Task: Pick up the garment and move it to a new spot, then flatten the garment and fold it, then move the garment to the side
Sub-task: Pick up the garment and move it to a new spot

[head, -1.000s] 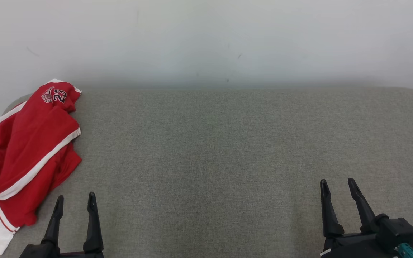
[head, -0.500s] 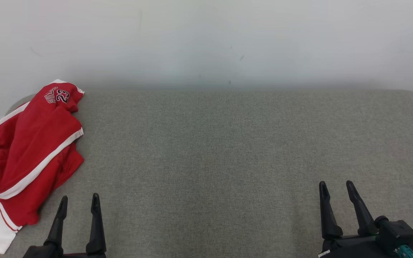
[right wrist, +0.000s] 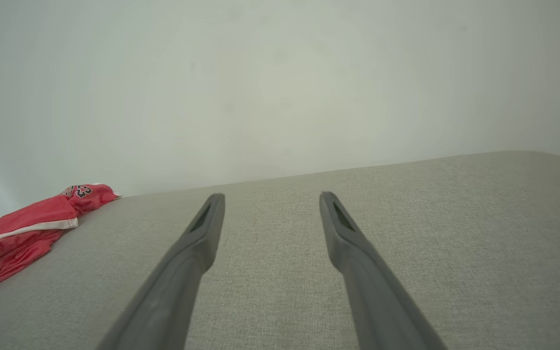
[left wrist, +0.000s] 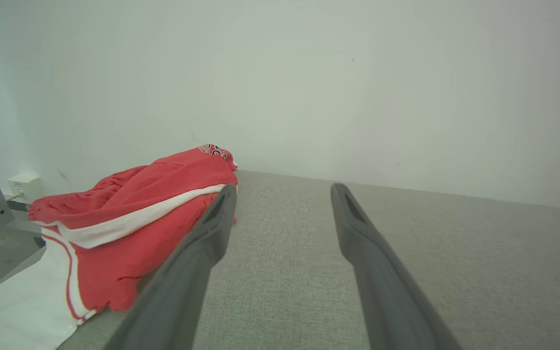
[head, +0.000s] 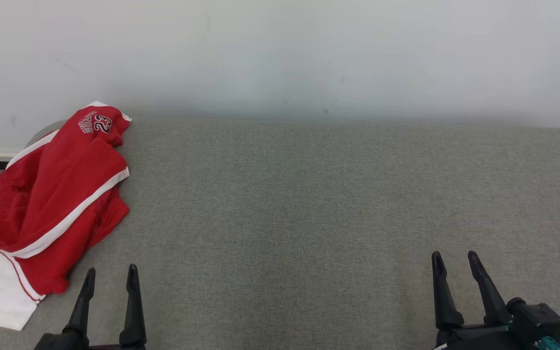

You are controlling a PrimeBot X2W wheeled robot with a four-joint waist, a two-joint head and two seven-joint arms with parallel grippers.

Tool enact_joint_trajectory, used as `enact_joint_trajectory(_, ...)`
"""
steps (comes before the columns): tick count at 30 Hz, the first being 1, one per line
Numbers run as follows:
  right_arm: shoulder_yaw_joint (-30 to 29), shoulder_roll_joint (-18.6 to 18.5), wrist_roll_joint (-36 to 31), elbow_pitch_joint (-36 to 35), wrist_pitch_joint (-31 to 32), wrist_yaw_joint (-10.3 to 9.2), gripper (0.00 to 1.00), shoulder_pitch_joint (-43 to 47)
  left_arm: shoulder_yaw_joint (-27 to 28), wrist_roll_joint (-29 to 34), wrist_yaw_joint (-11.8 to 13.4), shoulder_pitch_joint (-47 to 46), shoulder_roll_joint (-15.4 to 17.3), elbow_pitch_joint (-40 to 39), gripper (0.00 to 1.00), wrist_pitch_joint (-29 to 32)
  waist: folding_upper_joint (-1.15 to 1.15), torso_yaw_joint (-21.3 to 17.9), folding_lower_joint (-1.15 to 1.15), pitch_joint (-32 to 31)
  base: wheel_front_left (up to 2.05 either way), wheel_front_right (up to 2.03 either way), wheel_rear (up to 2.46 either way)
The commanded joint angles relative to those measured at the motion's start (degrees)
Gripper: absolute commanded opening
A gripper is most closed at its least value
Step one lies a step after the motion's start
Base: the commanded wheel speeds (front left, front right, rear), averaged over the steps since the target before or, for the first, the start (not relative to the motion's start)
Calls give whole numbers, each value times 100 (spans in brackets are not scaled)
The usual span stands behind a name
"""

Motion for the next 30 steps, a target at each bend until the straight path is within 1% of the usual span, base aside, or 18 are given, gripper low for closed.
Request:
enact_joint_trajectory(1, 5, -18, 36, -4, -5, -10, 100, 4, -2, 10, -28, -50, -3, 37, 100, -18, 0, 211, 0, 31, 0, 0, 0)
enact_joint_trajectory(5, 42, -15, 55, 30, -5, -10, 100, 31, 45, 60, -7, -65, -2, 106, 100, -18, 0, 554, 0, 39, 0, 0, 0)
enact_joint_trajectory(6, 42, -15, 55, 30, -5, -10, 100, 31, 45, 60, -7, -65, -2, 106, 100, -18, 0, 554, 0, 39, 0, 0, 0)
enact_joint_trajectory(17, 153, -29, 54, 123, -5, -10, 100, 69, 177, 187, 90, 29, -3, 261, 100, -17, 0, 1705, 0, -2, 0, 0, 0)
enact_joint_trajectory(24, 231, -26, 88, 157, -5, -10, 100, 90, 196, 237, 170, 135, -4, 278, 100, -18, 0, 2324, 0, -7, 0, 0, 0)
enact_joint_trajectory(30, 515, -123, 96, 258, -5, -11, 100, -188, 365, 121, 316, 227, -5, 111, 100, -18, 0, 2506, 0, 189, 0, 0, 0)
